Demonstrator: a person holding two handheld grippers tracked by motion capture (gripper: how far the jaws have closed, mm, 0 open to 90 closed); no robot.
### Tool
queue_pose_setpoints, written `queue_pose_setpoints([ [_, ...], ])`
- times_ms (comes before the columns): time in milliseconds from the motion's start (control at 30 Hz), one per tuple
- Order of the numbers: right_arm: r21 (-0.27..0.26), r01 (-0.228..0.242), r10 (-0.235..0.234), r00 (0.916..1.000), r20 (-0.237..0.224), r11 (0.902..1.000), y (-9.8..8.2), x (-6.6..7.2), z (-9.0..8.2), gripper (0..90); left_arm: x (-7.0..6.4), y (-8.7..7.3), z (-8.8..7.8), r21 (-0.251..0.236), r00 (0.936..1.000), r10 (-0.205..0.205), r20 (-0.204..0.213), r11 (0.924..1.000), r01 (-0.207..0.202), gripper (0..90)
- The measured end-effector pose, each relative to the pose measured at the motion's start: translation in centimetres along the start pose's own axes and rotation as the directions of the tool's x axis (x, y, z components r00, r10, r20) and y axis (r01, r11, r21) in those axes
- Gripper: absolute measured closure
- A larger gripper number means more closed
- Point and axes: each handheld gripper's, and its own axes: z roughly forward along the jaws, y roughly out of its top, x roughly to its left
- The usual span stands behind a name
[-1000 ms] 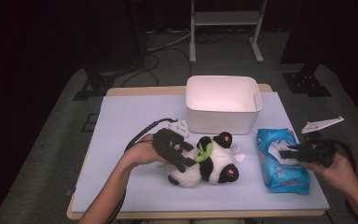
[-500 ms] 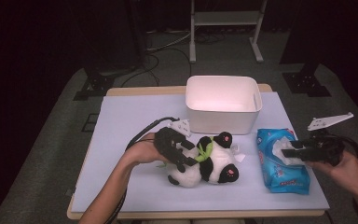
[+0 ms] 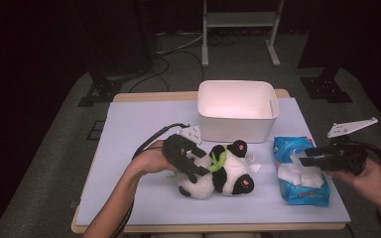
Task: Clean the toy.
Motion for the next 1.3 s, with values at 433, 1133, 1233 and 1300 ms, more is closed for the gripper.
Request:
queue_pose_setpoints([
  [433, -0.023, 0.037, -0.038, 0.9983, -0.043, 0.9991, 1.5, 0.8, 0.2, 51.7, 0.1, -0.3, -0.7, -0.013, 0.9999, -0.01, -0.013, 0.9999, 0.01, 36.0],
  [1133, -0.049, 0.107, -0.113, 0.9842, -0.136, 0.993, 5.5, 2.3, 2.8, 49.9, 0.6, -2.5, -2.9, -0.066, 0.9964, -0.063, -0.057, 0.996, 0.06, 31.6],
  [1233, -0.049, 0.125, -0.131, 0.9798, -0.151, 0.9909, 6.4, 2.6, 3.6, 48.5, 0.7, -3.0, -3.5, -0.074, 0.9948, -0.074, -0.07, 0.9949, 0.069, 30.3],
  [1300, -0.051, 0.134, -0.141, 0.9771, -0.16, 0.9897, 6.9, 2.7, 4.0, 47.5, 0.7, -3.3, -3.7, -0.086, 0.9928, -0.091, -0.077, 0.9927, 0.084, 29.5],
])
